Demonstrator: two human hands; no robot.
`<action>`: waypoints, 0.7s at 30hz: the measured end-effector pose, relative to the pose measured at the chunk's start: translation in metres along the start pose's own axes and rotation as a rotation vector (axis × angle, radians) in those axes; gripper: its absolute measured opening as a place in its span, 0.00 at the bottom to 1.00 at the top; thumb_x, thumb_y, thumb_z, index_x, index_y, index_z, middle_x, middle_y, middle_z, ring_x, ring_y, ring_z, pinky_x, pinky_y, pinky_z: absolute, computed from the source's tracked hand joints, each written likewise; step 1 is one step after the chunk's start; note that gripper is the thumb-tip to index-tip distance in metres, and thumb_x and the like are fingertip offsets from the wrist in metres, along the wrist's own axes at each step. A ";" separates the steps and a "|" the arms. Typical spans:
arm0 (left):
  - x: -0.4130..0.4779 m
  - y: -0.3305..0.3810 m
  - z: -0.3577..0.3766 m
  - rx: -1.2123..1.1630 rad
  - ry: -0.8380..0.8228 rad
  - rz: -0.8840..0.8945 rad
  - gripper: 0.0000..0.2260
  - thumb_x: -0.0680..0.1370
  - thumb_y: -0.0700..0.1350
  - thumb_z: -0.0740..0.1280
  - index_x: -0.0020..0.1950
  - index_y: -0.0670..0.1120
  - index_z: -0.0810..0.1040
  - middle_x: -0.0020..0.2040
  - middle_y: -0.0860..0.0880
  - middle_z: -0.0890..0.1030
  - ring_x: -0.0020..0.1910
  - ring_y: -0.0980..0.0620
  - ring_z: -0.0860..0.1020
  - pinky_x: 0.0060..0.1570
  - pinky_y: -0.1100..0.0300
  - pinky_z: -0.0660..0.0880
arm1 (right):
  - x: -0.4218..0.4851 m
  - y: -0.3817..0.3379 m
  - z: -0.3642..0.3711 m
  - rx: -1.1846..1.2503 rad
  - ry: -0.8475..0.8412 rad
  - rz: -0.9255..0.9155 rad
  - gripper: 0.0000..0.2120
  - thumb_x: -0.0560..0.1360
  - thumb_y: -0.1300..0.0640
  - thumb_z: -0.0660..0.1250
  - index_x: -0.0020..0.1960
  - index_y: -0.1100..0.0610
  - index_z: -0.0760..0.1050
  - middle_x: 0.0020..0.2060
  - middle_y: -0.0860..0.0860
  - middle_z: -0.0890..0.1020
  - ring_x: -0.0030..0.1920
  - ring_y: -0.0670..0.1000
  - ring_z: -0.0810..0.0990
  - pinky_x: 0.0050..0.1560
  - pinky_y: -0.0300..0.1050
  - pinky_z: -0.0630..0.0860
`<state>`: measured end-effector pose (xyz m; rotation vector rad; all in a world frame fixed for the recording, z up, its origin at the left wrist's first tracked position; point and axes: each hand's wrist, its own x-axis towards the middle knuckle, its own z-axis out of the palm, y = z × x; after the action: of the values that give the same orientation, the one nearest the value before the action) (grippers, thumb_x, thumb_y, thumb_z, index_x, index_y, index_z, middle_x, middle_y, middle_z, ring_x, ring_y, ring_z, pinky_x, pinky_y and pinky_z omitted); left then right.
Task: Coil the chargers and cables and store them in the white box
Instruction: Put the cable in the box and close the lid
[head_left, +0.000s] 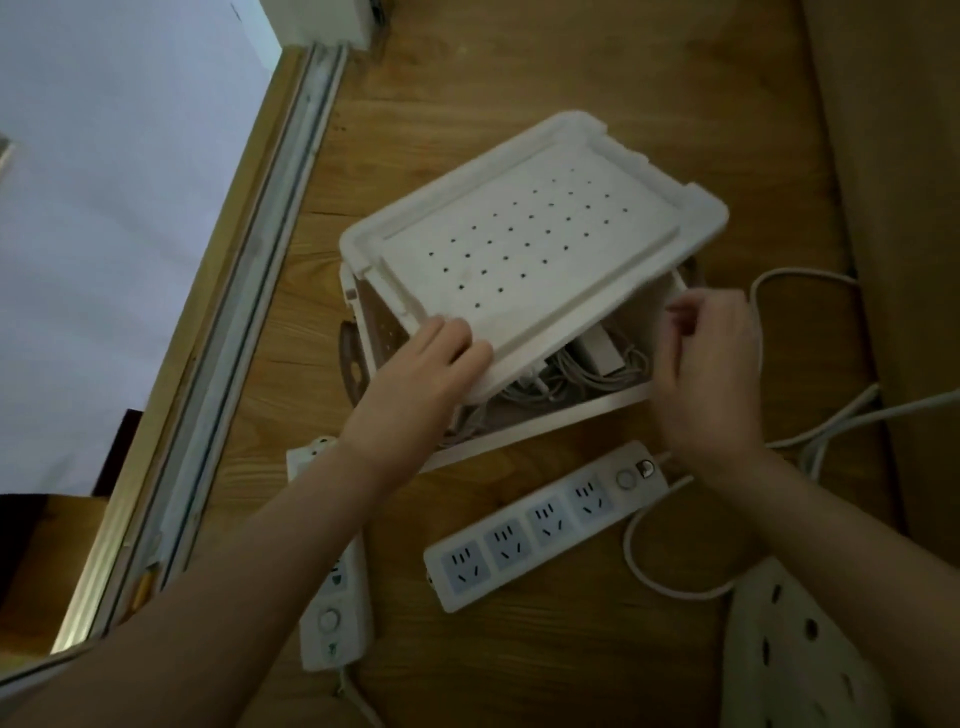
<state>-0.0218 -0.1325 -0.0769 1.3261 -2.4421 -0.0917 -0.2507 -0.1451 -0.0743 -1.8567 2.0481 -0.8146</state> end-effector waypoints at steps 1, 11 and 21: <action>-0.005 -0.004 0.002 0.021 -0.035 0.033 0.21 0.61 0.27 0.67 0.46 0.46 0.65 0.43 0.43 0.73 0.45 0.48 0.67 0.49 0.58 0.66 | 0.003 -0.002 0.000 -0.062 0.009 -0.032 0.07 0.78 0.61 0.58 0.55 0.58 0.70 0.49 0.52 0.71 0.52 0.52 0.71 0.53 0.46 0.68; -0.026 -0.002 -0.009 0.176 -0.248 -0.224 0.17 0.62 0.34 0.73 0.46 0.46 0.72 0.48 0.45 0.76 0.51 0.42 0.76 0.61 0.37 0.69 | 0.037 -0.022 0.012 -0.294 -0.464 -0.431 0.16 0.79 0.49 0.56 0.64 0.56 0.68 0.62 0.53 0.69 0.64 0.53 0.65 0.65 0.50 0.63; -0.063 0.010 -0.011 -0.133 0.027 -0.466 0.05 0.73 0.38 0.60 0.46 0.40 0.74 0.62 0.37 0.73 0.65 0.46 0.68 0.58 0.52 0.70 | -0.005 -0.018 0.015 -0.233 -0.453 -0.849 0.08 0.73 0.56 0.65 0.50 0.57 0.76 0.43 0.52 0.78 0.43 0.51 0.75 0.42 0.43 0.72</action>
<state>0.0047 -0.0737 -0.0823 1.7892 -2.0193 -0.3441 -0.2263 -0.1446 -0.0773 -2.7632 1.0854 -0.2444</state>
